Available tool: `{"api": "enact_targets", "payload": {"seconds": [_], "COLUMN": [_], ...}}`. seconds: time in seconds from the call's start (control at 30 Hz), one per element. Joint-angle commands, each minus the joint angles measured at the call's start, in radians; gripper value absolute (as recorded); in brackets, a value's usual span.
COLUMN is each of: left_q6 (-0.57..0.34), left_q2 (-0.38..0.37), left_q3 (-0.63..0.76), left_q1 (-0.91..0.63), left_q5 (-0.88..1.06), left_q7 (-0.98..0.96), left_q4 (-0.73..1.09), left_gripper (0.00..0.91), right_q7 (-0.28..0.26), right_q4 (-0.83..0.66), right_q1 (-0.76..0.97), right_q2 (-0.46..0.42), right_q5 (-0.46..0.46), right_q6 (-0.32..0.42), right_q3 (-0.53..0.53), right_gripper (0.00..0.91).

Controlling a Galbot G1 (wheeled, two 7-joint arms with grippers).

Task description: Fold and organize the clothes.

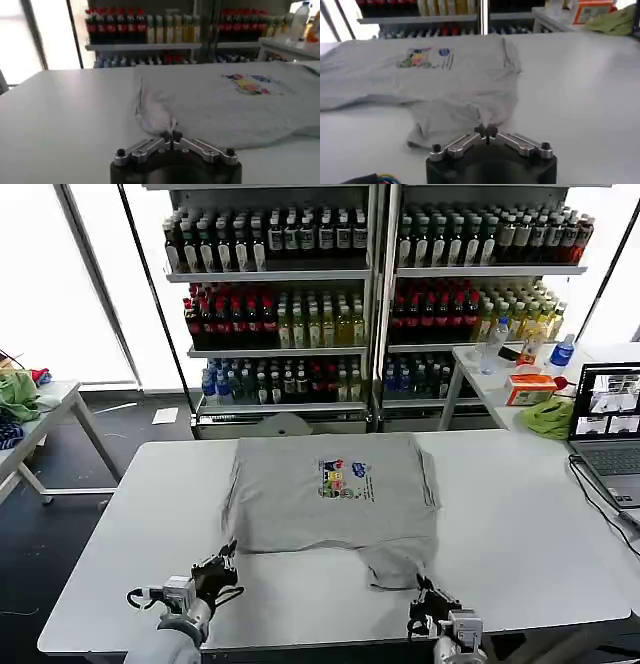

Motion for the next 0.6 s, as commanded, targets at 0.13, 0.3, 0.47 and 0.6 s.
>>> {"api": "enact_targets", "payload": {"seconds": [0.13,0.3,0.47,0.6], "left_q6": [-0.072,-0.099,-0.102,-0.102], "left_q2": [0.003,0.003,0.005,0.015], "left_q3": [-0.004,0.004,0.013,0.013], "left_q1": [-0.076,-0.125,-0.182,-0.221], "left_q5": [-0.036,-0.085,-0.097,-0.144], "left_q7": [-0.013,-0.021,-0.038,-0.041], "left_q4": [0.006,0.052,0.097,0.128], "left_gripper": [0.0,0.0,0.0,0.0], "right_q7": [-0.075,-0.073,-0.076,-0.082], "right_q4": [-0.04,-0.091,-0.165,-0.225], "right_q1": [0.145,0.234,0.327,0.389], "right_q2": [0.012,0.04,0.05,0.046], "right_q5": [-0.065,-0.073,-0.105,-0.09], "right_q6": [0.089,0.111,0.098,0.092], "right_q3": [0.063,0.059,0.027,0.014], "right_gripper": [0.0,0.0,0.0,0.0]}}
